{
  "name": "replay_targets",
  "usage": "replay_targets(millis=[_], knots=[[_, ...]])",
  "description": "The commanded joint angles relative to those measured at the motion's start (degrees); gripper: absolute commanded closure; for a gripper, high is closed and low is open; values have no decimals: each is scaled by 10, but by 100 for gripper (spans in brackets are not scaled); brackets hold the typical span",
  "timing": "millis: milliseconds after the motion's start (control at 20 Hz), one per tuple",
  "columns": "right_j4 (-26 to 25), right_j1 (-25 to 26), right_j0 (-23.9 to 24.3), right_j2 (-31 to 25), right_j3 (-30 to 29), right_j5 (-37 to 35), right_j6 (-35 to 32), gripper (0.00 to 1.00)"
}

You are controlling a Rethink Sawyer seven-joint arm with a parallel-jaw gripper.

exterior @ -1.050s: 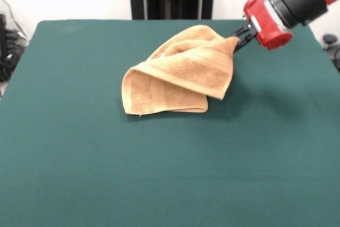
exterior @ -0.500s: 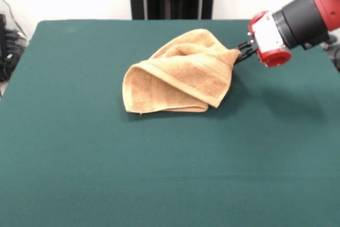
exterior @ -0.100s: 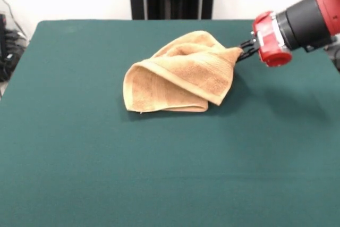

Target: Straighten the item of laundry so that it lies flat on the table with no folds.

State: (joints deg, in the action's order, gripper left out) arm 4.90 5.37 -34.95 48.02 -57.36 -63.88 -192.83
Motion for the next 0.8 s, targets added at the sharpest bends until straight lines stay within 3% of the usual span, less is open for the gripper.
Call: replay_targets(millis=[50, 400, 650, 750, 800], knots=[[-3, -36, -12, -5, -15, -7, -73, 100], [-67, -121, 0, -2, -119, 90, 10, 100], [-162, -241, 69, -44, -204, 214, 193, 100], [-189, -264, 83, -61, -217, 227, 225, 100], [-202, -276, 90, -70, -223, 234, 241, 0]])
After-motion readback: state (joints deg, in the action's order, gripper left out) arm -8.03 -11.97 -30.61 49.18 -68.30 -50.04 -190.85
